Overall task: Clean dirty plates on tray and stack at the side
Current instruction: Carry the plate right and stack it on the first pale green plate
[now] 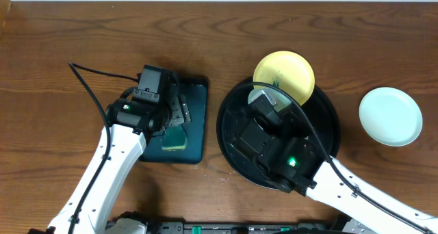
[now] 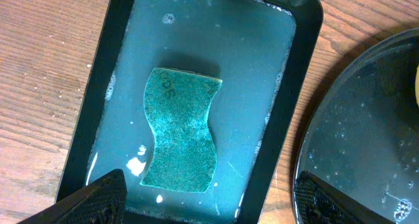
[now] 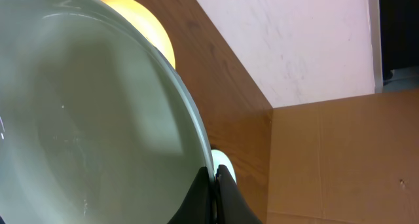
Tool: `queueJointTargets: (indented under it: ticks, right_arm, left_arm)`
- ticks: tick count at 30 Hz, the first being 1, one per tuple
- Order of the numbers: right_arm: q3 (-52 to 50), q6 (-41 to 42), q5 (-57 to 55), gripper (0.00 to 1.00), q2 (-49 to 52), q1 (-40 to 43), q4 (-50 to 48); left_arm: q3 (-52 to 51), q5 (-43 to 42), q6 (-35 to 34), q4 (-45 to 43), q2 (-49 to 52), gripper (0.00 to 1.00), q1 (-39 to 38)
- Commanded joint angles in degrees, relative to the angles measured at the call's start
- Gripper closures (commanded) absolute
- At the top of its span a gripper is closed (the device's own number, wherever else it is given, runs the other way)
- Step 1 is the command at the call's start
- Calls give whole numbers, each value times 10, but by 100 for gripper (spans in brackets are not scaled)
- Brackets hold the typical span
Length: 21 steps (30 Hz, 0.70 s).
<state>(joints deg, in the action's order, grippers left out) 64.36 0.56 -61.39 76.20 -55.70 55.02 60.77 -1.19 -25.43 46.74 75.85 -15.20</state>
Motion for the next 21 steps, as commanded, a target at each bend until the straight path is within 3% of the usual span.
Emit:
queueJointTargets:
  ticks: [1,7,12,16,18,21]
  right_arm:
    - [14,-2,-22,99,-9,-7,-2]
    - [14,0,-22,99,-9,-6,-2]
    - [14,93,-15,99,-9,16,-1]
    - [14,147,-6,99,-9,112,22]
    - [14,173,53,99,-10,181,21]
    - [14,136,284,99,-10,294,0]
  left_arm:
    - [12,1,3,4,2,18,2]
    - [12,1,3,4,2,17,2]
    - [12,1,3,4,2,17,2]
    - [12,1,3,4,2,17,2]
    - [12,1,3,4,2,18,2]
    - [12,1,3,4,2,17,2]
